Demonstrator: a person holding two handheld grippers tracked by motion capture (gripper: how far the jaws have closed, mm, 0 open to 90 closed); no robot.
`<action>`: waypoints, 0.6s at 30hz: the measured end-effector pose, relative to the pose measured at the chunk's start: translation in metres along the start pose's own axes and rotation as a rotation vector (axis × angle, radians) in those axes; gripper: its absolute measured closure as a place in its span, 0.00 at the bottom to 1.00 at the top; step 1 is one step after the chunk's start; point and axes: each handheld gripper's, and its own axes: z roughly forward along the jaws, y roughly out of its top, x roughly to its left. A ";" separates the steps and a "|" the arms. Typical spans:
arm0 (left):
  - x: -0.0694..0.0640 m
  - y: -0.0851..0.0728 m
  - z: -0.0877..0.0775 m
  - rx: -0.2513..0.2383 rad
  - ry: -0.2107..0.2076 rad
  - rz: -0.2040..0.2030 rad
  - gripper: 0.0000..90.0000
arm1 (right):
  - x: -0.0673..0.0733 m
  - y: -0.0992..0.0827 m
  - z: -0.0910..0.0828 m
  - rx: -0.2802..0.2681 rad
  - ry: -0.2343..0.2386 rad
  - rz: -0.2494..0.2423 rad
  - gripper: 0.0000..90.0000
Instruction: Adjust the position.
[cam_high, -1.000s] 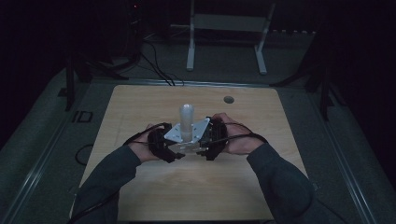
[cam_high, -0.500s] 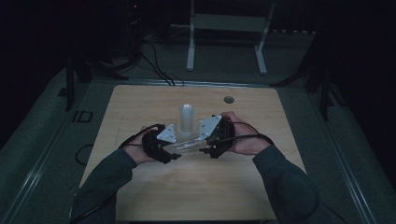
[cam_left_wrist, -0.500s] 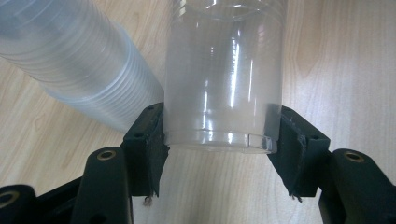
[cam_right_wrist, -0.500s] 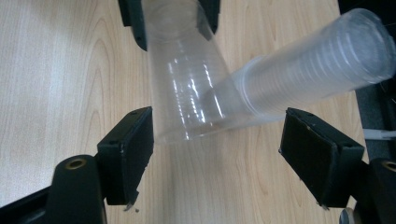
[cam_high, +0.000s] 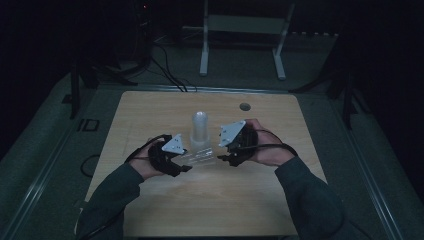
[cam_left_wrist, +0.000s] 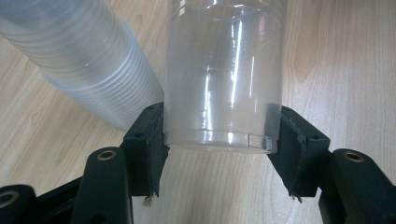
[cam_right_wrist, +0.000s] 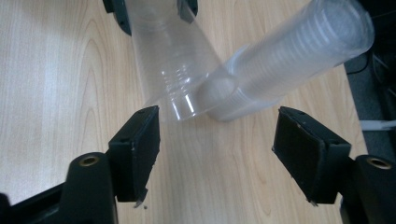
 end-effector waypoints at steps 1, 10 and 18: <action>0.000 -0.001 0.000 -0.003 -0.001 -0.005 0.46 | 0.000 -0.002 0.001 0.001 0.000 0.009 0.38; 0.002 -0.008 -0.001 -0.067 0.002 -0.048 0.46 | -0.002 -0.013 0.004 -0.028 -0.020 0.076 0.42; 0.003 -0.012 -0.002 -0.114 0.000 -0.078 0.45 | -0.001 -0.021 0.008 -0.061 -0.013 0.134 0.38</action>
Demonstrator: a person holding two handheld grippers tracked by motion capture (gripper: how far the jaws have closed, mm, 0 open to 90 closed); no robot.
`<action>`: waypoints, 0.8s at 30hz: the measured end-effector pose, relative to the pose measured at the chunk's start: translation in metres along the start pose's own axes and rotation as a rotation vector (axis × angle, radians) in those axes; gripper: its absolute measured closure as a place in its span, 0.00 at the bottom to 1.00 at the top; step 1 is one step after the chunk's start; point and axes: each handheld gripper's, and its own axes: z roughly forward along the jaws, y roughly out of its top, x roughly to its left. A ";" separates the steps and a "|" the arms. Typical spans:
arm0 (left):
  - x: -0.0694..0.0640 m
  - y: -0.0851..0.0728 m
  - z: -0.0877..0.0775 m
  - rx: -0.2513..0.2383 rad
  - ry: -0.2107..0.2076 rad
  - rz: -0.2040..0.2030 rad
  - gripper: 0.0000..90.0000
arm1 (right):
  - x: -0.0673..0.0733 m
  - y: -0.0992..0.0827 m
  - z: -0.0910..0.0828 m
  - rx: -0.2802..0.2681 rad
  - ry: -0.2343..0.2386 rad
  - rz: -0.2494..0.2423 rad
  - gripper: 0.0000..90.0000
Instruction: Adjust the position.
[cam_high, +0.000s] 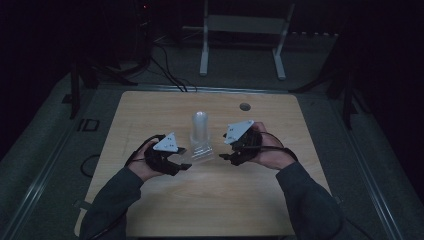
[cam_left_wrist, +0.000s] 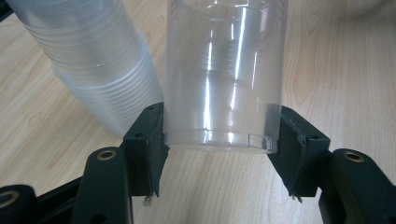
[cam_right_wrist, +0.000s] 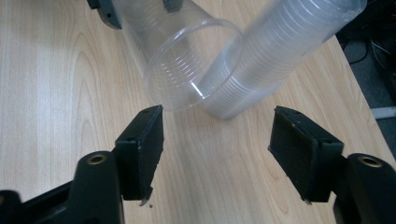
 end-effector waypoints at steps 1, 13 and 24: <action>0.000 0.000 0.000 -0.009 -0.002 -0.003 0.45 | 0.001 -0.001 0.001 -0.001 0.003 0.000 0.38; 0.003 -0.003 0.000 -0.062 -0.016 -0.026 0.45 | 0.002 -0.009 0.007 -0.076 0.056 0.069 0.31; 0.004 -0.006 -0.004 -0.114 -0.014 -0.046 0.45 | 0.005 -0.021 0.016 -0.139 0.088 0.136 0.28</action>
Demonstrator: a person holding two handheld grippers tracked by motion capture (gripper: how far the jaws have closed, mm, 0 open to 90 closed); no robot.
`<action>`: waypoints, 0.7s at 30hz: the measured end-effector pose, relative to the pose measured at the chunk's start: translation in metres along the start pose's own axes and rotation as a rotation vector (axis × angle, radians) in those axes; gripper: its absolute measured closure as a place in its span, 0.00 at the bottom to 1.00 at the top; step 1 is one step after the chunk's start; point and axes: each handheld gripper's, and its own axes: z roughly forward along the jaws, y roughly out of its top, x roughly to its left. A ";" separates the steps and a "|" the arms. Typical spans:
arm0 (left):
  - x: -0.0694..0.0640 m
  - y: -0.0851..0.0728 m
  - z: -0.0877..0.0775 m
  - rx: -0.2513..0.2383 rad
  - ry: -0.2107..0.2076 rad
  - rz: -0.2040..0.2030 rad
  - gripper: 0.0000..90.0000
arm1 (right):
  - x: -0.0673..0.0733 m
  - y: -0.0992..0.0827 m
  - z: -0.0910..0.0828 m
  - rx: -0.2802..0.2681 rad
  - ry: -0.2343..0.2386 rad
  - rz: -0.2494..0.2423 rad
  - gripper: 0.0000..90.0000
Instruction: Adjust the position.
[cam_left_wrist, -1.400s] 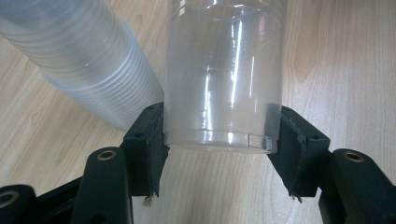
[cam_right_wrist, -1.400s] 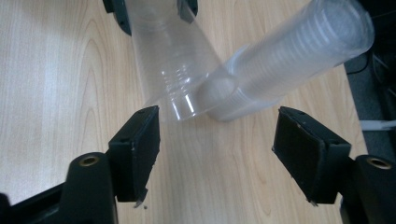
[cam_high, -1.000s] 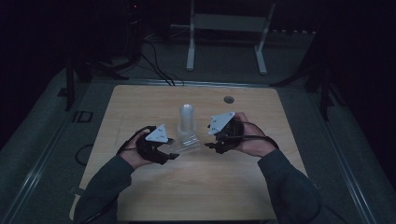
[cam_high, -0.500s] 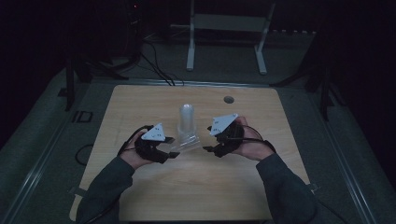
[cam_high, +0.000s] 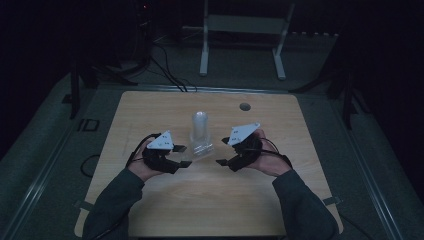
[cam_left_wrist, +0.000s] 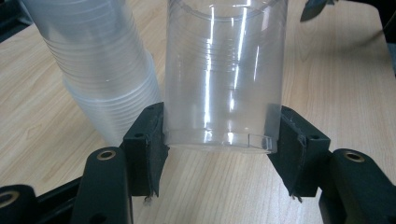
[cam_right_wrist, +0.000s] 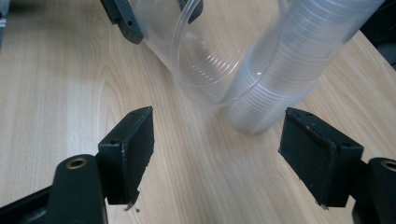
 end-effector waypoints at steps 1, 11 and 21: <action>0.000 0.000 -0.001 -0.004 0.001 0.001 0.45 | 0.001 -0.001 0.001 -0.005 0.002 0.007 0.28; 0.002 -0.002 -0.004 -0.043 0.001 -0.016 0.45 | 0.001 -0.003 0.006 -0.076 0.023 0.048 0.27; 0.001 -0.002 -0.005 -0.057 0.006 -0.020 0.45 | 0.003 -0.005 0.009 -0.117 0.016 0.081 0.26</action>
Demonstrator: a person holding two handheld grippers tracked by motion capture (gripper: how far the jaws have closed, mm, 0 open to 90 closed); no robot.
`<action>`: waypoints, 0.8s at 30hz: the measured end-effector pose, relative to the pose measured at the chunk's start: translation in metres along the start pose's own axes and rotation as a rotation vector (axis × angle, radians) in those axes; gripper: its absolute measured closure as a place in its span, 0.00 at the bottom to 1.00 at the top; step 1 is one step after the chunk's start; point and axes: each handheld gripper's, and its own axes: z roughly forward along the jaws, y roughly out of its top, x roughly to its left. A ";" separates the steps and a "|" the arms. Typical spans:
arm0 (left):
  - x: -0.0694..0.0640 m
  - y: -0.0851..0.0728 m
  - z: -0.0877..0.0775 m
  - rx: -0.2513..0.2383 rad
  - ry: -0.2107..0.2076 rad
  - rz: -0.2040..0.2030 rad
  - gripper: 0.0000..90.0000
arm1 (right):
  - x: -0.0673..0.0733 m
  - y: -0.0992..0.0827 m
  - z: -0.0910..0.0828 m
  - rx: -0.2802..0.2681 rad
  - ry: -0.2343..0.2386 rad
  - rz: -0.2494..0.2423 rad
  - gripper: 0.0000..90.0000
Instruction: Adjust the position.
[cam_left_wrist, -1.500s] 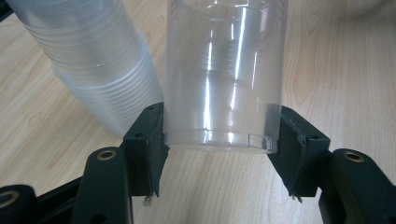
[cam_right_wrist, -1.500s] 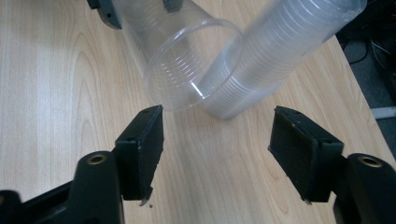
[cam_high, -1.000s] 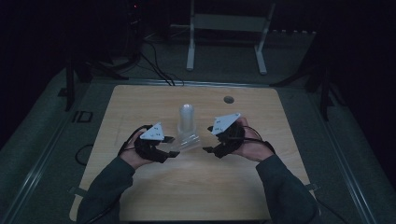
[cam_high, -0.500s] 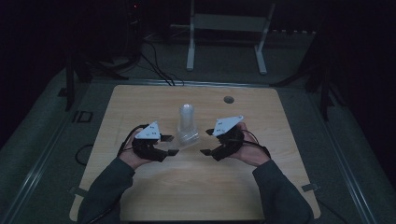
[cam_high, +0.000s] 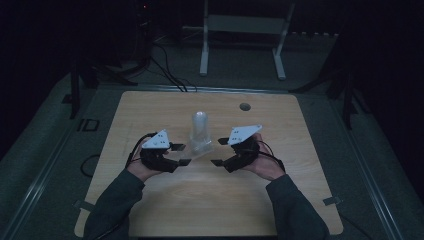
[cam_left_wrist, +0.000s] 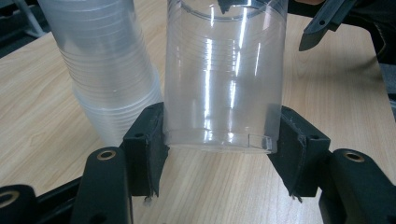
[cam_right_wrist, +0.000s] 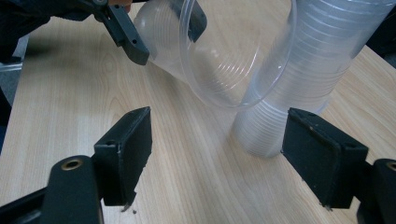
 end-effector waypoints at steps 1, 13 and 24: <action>0.000 0.000 0.000 -0.002 0.002 0.000 0.45 | 0.000 -0.001 0.000 -0.003 0.001 0.002 0.26; 0.000 0.000 -0.003 -0.021 0.013 -0.001 0.45 | 0.001 -0.005 0.008 -0.022 0.007 0.030 0.26; 0.002 -0.002 -0.006 -0.054 -0.006 -0.022 0.45 | -0.002 -0.006 0.012 -0.079 0.024 0.072 0.24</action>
